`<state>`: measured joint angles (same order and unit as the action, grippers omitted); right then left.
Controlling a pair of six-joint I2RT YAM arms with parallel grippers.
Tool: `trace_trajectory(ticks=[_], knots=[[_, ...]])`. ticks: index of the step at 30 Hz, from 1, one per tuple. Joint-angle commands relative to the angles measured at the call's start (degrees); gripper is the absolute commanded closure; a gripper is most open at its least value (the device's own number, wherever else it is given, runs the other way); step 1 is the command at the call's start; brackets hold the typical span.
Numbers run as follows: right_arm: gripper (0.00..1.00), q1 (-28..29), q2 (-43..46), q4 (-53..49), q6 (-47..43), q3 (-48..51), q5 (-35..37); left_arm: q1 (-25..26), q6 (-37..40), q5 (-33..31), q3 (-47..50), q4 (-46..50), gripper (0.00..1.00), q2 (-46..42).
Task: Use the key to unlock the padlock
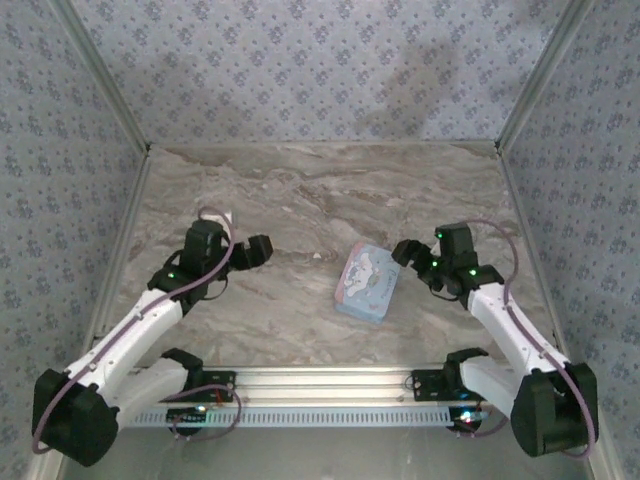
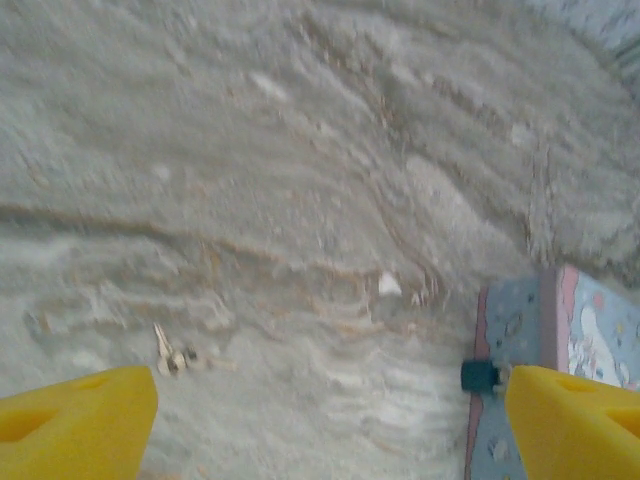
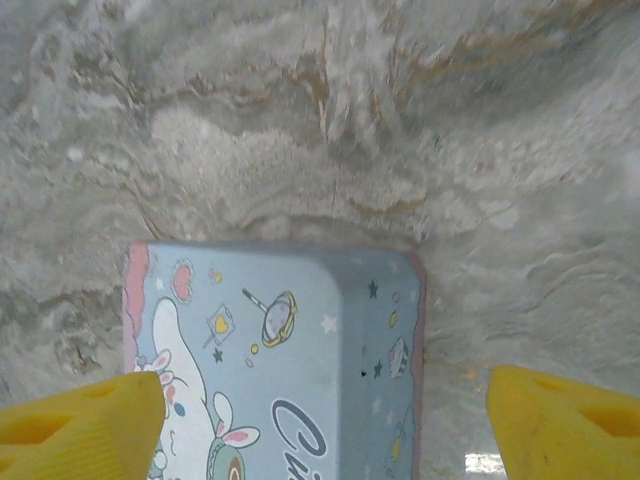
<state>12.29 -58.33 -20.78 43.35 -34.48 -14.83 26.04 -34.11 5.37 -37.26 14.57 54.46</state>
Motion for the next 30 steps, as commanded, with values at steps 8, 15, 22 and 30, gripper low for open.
trace_trajectory(ticks=[8,15,22,30], knots=[[0.14,7.0,-13.2,2.6,2.2,-10.7,0.1,6.9,-7.4,-2.1,4.4,1.3,0.1,-2.5],[0.14,11.8,-26.1,2.7,0.5,-22.7,-2.1,9.4,-9.1,-2.8,5.6,1.6,0.1,-4.0],[0.15,18.9,-37.6,0.7,-2.7,-35.3,-5.0,9.4,-9.1,-2.6,3.4,1.8,0.09,-3.2],[0.1,19.7,-29.8,-4.7,-3.7,-31.8,2.9,9.3,-6.3,-0.6,-2.0,1.5,0.07,2.6]])
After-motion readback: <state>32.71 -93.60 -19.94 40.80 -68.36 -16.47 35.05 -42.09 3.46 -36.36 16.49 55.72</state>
